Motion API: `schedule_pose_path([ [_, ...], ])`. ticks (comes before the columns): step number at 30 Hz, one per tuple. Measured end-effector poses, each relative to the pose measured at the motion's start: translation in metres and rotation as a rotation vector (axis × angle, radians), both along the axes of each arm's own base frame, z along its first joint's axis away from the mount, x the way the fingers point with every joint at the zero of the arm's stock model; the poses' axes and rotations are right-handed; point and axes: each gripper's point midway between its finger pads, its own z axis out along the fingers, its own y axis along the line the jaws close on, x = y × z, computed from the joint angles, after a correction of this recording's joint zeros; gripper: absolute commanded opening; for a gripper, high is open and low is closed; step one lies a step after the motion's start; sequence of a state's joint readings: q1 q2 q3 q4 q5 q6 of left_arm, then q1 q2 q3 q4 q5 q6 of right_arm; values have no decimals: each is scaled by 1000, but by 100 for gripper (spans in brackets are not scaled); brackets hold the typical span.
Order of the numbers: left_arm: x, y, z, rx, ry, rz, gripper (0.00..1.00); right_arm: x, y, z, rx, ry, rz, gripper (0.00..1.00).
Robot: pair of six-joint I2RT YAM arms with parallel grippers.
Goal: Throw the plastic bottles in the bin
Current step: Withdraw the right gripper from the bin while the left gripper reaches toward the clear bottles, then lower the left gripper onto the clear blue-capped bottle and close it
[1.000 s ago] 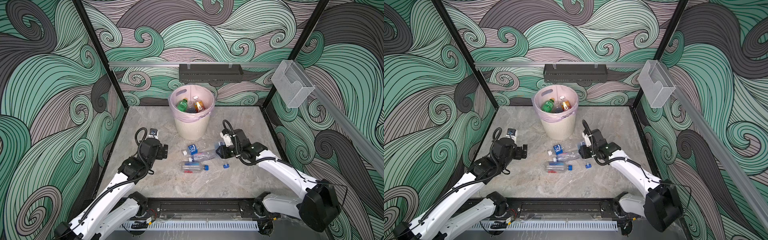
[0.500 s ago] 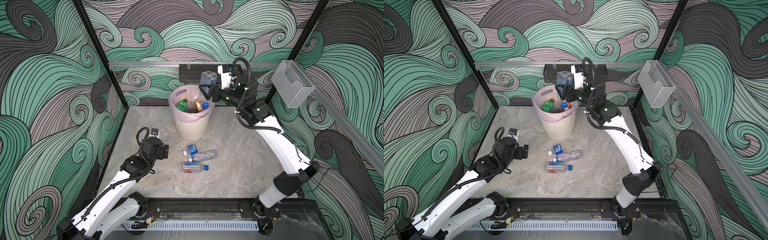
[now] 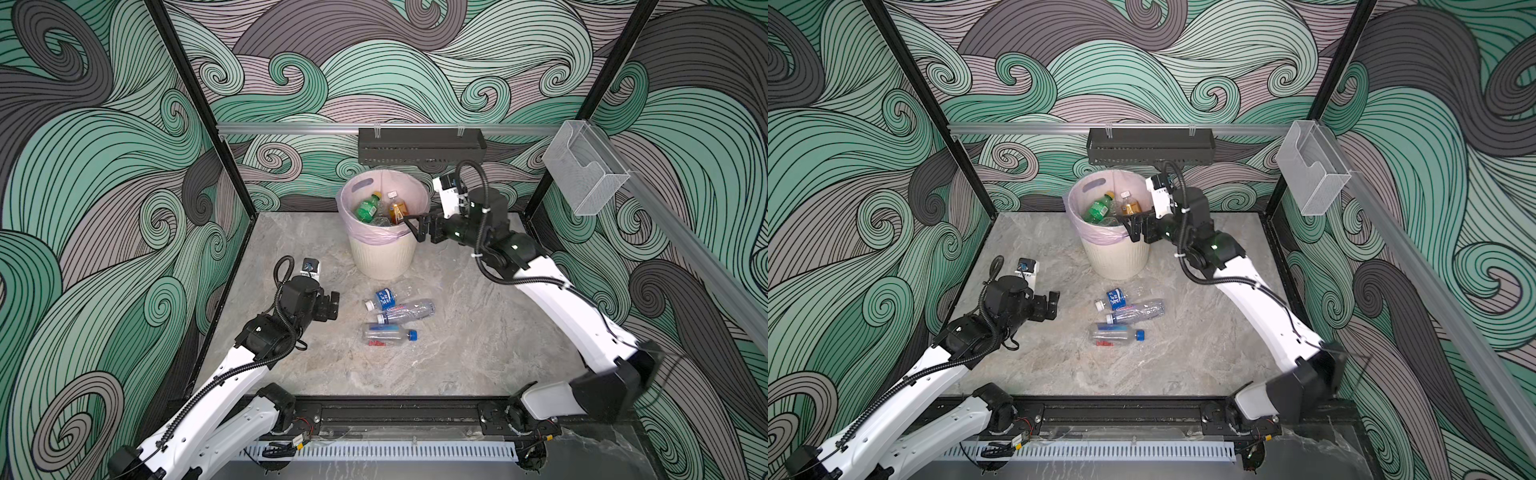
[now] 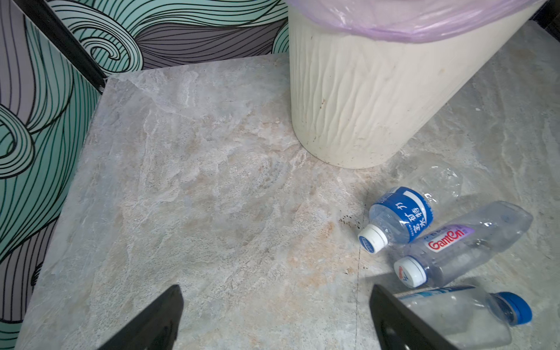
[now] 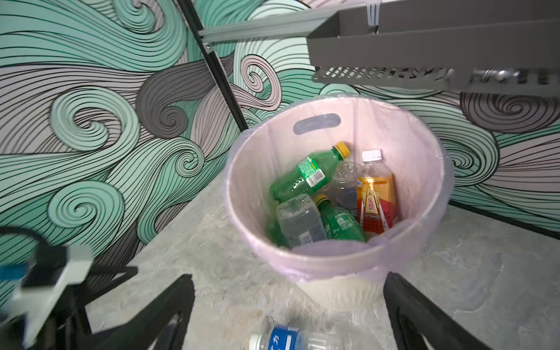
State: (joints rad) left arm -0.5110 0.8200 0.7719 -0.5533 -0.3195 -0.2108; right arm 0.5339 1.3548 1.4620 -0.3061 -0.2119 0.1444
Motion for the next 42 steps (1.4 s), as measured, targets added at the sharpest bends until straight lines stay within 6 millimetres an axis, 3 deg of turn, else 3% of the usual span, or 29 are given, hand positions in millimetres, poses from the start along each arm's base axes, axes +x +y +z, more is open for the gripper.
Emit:
schedule_pose_path([
  [2, 1, -5, -6, 3, 26, -25, 98, -25, -14, 4, -5, -38, 9, 98],
  [4, 1, -11, -12, 5, 52, -55, 97, -43, -26, -7, -24, -40, 5, 98],
  [6, -1, -19, -18, 0, 79, -103, 94, -53, -35, -33, -54, -5, -8, 98],
  [11, -7, -47, -19, -28, 133, -273, 92, -72, -54, -134, -181, 191, -40, 100],
  [14, -8, -65, -12, -49, 145, -372, 90, -87, -66, -176, -222, 277, -62, 100],
  [16, -9, -75, -10, -62, 150, -432, 90, -94, -72, -190, -230, 303, -74, 100],
  [24, -27, -109, -21, -51, 192, -649, 89, -95, -84, -199, -242, 320, -138, 100],
  [42, -51, -161, -101, 70, 435, -871, 84, -92, -89, -208, -239, 337, -174, 100],
])
